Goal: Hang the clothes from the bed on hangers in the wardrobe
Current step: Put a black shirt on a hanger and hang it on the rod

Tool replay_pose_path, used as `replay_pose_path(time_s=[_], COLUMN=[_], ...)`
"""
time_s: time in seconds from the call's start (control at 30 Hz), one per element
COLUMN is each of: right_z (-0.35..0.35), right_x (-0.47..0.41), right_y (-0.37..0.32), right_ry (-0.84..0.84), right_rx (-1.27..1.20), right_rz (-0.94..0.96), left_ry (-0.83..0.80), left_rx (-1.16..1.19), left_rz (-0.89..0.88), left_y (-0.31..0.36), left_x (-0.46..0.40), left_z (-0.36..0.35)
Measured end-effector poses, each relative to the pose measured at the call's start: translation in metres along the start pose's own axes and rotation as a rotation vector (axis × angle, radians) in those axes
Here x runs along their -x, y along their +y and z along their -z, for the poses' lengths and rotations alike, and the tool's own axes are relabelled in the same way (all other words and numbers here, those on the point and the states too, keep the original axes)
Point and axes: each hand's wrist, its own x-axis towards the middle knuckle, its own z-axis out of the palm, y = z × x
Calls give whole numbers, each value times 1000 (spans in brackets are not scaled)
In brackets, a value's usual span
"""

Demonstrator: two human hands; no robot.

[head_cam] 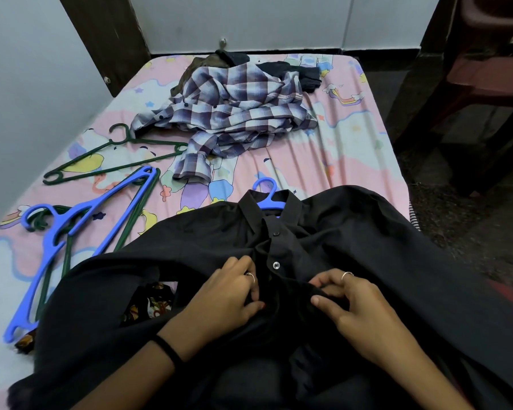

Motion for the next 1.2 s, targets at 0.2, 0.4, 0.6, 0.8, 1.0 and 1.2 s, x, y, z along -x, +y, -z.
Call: replay_pose_path(time_s=[0.2,0.4,0.6,0.8,1.0,1.2], right_z=[-6,-9,-14,-13,5,21], right_x=[-1,-5,-8,-4,11,22], right_y=[9,16,21,18,-6,-30], right_ry=[-64,-81,-91,-96,-121,-213], right_rx=[-43,-89,-96,-184,-511,-684], right_rz=[-42,-88,-137,-209,-297,-298], left_ry=[-22,-34,-25,88,301,364], left_rx=[-43,-213,-291,-252,107,699], left_rz=[-2,73,55,26,160,287], left_y=[5,7,3,4,25,56], left_x=[7,13,16,23,46,55], left_z=[-13,-27,-36,-32,8,40])
